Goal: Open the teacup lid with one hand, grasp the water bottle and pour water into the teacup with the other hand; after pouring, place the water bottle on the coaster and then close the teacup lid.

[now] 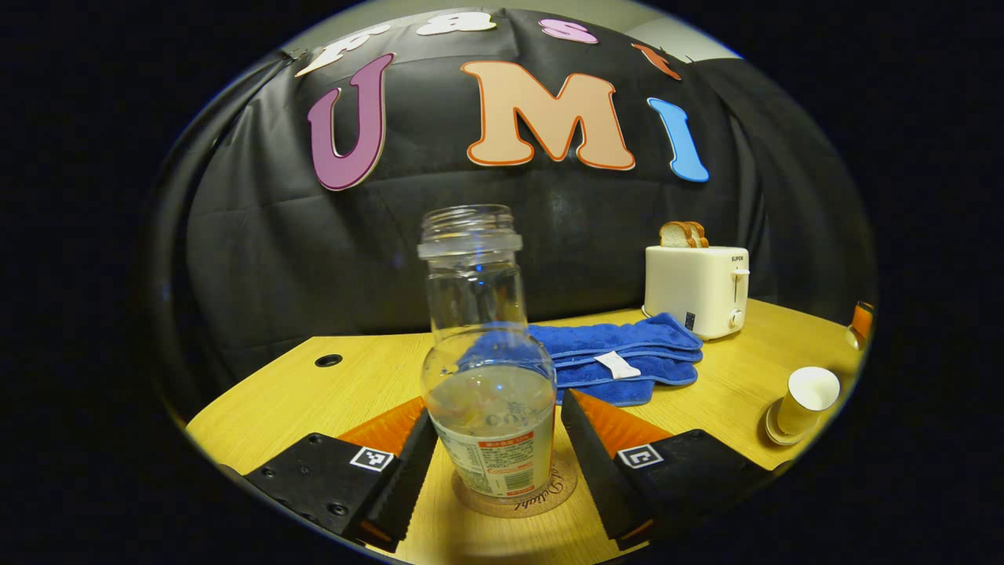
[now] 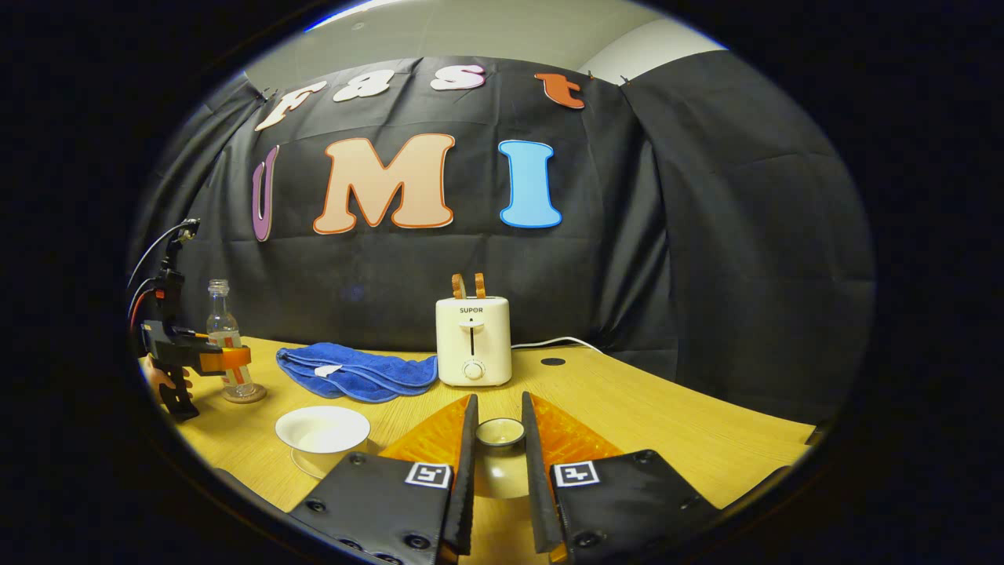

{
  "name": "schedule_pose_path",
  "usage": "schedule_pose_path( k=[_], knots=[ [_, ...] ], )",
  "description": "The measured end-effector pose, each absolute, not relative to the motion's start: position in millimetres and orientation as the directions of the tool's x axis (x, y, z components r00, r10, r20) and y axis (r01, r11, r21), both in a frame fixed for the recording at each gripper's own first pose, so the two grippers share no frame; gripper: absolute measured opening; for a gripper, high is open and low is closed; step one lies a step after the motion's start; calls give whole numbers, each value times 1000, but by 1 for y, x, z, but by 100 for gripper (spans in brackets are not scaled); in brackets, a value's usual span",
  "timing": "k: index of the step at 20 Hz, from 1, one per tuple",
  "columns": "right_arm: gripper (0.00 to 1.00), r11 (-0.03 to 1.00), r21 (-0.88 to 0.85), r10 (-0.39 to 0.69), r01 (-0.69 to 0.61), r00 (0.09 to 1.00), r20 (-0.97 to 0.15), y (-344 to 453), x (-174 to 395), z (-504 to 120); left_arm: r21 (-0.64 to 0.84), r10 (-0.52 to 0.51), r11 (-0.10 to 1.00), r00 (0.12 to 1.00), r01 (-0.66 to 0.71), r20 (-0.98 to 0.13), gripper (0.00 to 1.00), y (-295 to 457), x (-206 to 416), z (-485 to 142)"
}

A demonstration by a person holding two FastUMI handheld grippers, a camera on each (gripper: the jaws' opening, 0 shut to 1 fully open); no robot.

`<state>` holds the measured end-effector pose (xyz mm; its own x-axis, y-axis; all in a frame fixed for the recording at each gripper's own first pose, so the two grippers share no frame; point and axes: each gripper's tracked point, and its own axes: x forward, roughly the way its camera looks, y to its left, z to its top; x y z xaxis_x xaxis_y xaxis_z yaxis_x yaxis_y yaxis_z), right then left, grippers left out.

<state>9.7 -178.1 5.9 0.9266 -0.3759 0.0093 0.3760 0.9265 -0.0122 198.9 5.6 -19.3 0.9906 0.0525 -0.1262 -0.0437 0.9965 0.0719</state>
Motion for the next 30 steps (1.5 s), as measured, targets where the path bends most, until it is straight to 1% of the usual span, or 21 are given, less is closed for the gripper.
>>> schedule_pose_path(
  k=[1,4,7,9,11,14,17,26,30],
  knots=[
    [33,926,-12,-377,377,926,9,-178,10,6,67,54,997,991,-46,-121,91,6,199,-18],
    [33,926,-12,-377,377,926,9,-178,10,5,48,66,997,992,-62,-106,94,9,195,-17],
    [33,930,-11,-367,367,930,11,-176,11,6,44,81,996,994,-78,-68,95,12,186,-10],
    [33,941,-11,-338,338,941,9,-170,12,5,68,90,994,996,-88,-26,95,11,179,-5],
    [33,954,-11,-301,301,954,8,-162,15,5,75,100,992,995,-100,4,94,11,171,0],
    [33,968,-9,-250,250,968,7,-151,19,4,54,92,994,996,-93,15,95,8,159,1],
    [34,986,-7,-165,165,986,3,-127,26,3,14,92,996,995,-92,27,95,11,147,3],
    [33,997,3,79,-79,997,-8,-49,59,-2,21,114,993,993,-114,26,95,14,119,3],
    [33,992,5,130,-130,991,-21,-29,71,-5,19,102,995,994,-102,27,94,11,105,2]
  ],
)
